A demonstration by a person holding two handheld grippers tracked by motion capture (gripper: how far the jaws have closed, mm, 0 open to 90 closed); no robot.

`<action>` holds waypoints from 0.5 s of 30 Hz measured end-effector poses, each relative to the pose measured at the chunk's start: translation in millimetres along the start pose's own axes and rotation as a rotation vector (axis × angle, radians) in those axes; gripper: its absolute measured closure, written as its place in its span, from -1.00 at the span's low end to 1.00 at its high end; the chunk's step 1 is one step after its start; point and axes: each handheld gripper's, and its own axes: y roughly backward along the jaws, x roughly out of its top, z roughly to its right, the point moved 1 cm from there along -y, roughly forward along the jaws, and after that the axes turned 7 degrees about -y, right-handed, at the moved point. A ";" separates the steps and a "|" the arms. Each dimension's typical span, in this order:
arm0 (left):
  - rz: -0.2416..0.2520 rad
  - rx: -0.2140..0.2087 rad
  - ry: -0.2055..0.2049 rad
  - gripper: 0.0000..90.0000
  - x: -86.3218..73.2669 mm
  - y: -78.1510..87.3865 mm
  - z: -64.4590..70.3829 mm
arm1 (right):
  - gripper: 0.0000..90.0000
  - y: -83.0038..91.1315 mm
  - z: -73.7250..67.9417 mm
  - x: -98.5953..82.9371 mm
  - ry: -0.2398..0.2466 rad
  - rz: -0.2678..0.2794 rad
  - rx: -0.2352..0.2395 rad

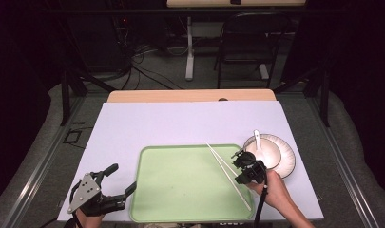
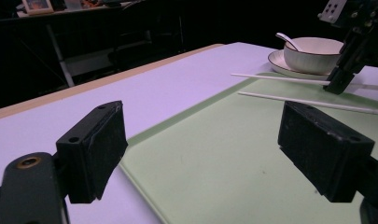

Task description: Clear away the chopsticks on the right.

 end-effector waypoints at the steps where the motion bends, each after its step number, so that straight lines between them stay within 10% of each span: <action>1: 0.000 0.000 0.000 -0.66 0.0 -0.1 0.1 | 0.87 -3.8 1.4 0.5 -0.004 -0.001 0.002; 15: 0.001 -0.005 -0.001 -0.66 -0.1 -0.6 0.0 | 0.78 -20.3 -1.1 9.1 -0.029 -0.035 -0.009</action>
